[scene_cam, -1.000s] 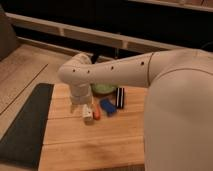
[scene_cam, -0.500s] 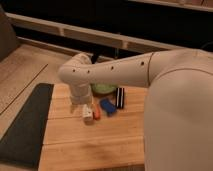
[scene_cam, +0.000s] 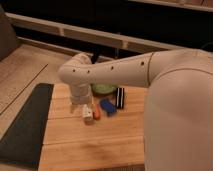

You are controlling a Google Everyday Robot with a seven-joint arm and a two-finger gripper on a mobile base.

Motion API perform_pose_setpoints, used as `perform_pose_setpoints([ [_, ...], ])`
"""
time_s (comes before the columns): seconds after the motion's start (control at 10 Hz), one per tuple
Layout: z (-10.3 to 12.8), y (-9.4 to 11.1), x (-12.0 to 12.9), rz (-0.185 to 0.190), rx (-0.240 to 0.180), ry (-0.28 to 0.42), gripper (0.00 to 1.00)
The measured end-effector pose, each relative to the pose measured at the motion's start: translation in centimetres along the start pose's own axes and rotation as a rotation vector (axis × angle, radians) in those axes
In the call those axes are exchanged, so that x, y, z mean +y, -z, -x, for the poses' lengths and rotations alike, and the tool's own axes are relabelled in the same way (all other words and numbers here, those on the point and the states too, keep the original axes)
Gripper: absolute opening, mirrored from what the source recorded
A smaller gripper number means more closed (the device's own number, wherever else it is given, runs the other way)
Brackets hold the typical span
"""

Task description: Pick up the ceramic bowl

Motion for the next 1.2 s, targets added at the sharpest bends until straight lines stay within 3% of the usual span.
perform_pose_setpoints([
  [0.3, 0.0, 0.0, 0.0, 0.0, -0.001, 0.001, 0.65],
  [0.5, 0.6, 0.4, -0.1, -0.001, -0.03, 0.017, 0.65],
  [0.6, 2.0, 1.1, -0.6, -0.002, -0.084, 0.051, 0.65],
  [0.7, 4.4, 2.6, -1.4, -0.007, -0.169, 0.11, 0.65],
  [0.9, 8.4, 6.3, -3.3, -0.021, -0.318, 0.222, 0.65],
  [1.1, 12.1, 11.2, -7.1, -0.051, -0.47, 0.303, 0.65],
  [1.2, 12.5, 11.9, -7.5, -0.055, -0.49, 0.319, 0.65],
])
